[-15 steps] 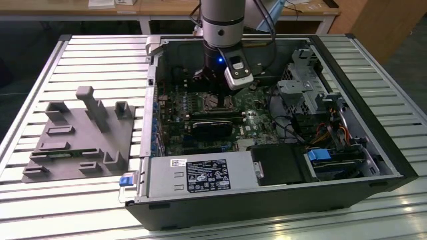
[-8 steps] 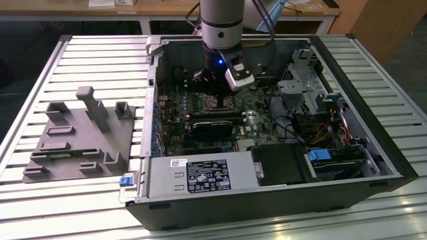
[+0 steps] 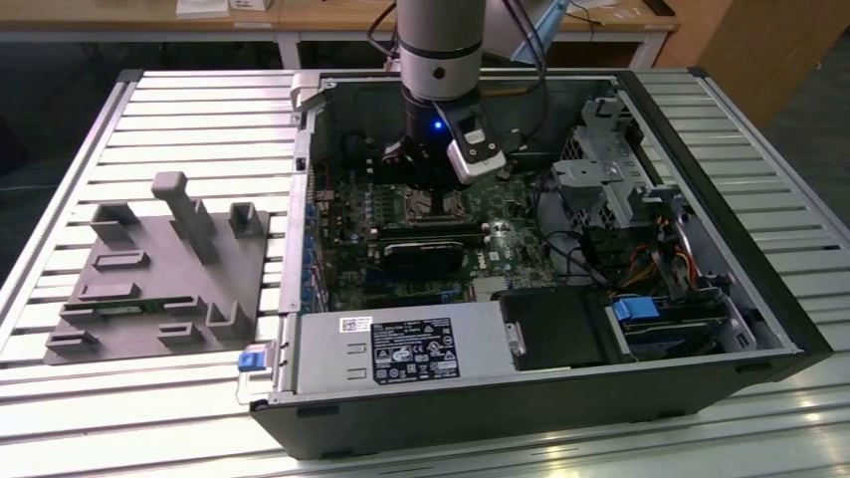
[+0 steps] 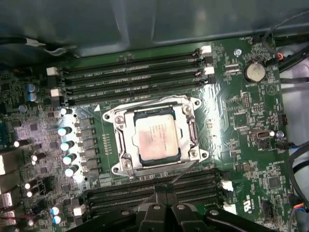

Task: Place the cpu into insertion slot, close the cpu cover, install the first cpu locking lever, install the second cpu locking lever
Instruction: 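Install the second cpu locking lever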

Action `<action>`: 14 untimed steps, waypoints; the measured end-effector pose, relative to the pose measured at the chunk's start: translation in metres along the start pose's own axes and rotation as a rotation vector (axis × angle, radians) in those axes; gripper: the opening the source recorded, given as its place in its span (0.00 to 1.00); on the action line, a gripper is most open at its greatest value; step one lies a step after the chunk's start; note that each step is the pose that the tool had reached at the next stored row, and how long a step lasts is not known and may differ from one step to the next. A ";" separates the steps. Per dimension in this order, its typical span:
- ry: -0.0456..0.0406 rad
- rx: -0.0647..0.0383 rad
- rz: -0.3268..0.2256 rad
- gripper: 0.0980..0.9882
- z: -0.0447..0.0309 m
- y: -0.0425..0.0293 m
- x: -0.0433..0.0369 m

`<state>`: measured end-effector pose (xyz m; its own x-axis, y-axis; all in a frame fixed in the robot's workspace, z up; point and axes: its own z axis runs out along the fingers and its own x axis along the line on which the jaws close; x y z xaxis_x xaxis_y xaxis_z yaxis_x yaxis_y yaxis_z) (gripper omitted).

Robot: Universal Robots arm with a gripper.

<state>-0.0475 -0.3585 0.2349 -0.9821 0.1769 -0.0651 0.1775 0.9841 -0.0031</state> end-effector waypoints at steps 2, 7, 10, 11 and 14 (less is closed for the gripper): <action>0.0041 -0.024 0.002 0.00 0.0005 -0.0024 0.0001; 0.0071 -0.040 0.003 0.00 0.0031 -0.0090 0.0007; 0.0088 -0.049 0.003 0.00 0.0051 -0.0128 0.0023; 0.0099 -0.055 0.004 0.00 0.0055 -0.0143 0.0029; 0.0127 -0.071 0.005 0.00 0.0072 -0.0193 0.0043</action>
<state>-0.0547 -0.3768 0.2275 -0.9820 0.1813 -0.0524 0.1776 0.9818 0.0679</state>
